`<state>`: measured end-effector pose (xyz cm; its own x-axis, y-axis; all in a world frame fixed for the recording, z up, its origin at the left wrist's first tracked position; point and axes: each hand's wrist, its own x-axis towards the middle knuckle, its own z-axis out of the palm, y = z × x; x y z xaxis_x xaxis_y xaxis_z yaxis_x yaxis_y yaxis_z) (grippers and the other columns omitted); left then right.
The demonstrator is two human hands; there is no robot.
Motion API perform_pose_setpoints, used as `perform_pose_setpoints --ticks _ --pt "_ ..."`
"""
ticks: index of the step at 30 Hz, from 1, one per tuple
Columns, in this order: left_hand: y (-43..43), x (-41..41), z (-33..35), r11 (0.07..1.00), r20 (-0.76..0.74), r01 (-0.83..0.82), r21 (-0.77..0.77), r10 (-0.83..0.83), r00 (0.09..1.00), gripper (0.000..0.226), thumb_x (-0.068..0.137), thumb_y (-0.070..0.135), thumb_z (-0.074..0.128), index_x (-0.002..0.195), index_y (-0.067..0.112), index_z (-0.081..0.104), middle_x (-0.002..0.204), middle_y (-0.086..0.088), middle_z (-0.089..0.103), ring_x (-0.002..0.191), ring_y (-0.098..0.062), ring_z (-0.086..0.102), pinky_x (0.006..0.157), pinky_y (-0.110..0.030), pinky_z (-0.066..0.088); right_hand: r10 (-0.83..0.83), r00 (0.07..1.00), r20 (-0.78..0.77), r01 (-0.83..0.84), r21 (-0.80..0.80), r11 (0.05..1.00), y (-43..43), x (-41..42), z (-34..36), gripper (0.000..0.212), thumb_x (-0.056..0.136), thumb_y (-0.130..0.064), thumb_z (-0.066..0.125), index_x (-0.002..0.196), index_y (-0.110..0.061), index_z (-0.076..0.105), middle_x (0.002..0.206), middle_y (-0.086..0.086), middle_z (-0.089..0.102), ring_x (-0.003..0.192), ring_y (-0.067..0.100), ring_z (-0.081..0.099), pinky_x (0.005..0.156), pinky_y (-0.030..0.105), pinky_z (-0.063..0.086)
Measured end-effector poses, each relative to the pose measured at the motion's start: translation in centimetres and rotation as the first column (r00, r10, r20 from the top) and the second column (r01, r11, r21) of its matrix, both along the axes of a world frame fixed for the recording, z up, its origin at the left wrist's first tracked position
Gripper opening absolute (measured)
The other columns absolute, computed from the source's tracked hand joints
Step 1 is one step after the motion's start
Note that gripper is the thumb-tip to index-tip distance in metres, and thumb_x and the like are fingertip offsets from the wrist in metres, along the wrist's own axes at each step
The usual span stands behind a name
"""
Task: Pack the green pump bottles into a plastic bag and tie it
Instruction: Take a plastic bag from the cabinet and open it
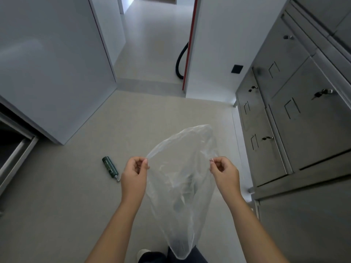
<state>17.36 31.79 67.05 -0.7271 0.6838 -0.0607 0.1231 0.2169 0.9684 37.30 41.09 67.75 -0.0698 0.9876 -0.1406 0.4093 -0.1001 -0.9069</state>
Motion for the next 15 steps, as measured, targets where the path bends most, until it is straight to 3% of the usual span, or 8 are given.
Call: perform_pose_setpoints --ticks 3,9,15 --pt "-1.4 -0.2 -0.7 1.000 0.004 -0.007 -0.010 0.007 1.000 0.017 0.090 0.014 0.053 0.076 0.024 0.052 0.074 0.002 0.059 0.070 -0.009 0.055 0.061 -0.007 0.041 -0.009 1.000 0.010 0.010 -0.013 1.000 -1.2 -0.3 -1.1 0.011 0.087 -0.014 0.057 0.080 -0.022 0.060 0.072 -0.001 0.061 0.068 0.013 0.057 0.059 0.015 0.045" --pt "-2.9 0.2 -2.2 0.995 0.013 -0.098 -0.029 0.099 0.995 0.015 0.089 0.015 0.056 0.076 0.022 0.051 0.073 0.000 0.060 0.070 -0.013 0.055 0.060 -0.007 0.041 0.072 0.996 0.042 -0.070 -0.041 0.997 -2.0 -0.2 -2.7 0.010 0.087 -0.015 0.056 0.079 -0.018 0.060 0.069 -0.001 0.061 0.064 0.012 0.054 0.053 0.009 0.042" --pt "-2.5 1.4 -3.2 0.979 -0.010 -0.186 -0.082 0.186 0.982 0.017 0.088 0.018 0.056 0.073 0.023 0.049 0.071 -0.006 0.056 0.066 -0.017 0.052 0.058 -0.016 0.041 0.179 0.984 0.000 -0.178 -0.083 0.980 0.5 -0.9 -4.3 0.011 0.087 -0.013 0.057 0.078 -0.019 0.060 0.070 0.004 0.061 0.064 0.016 0.053 0.052 0.010 0.039"
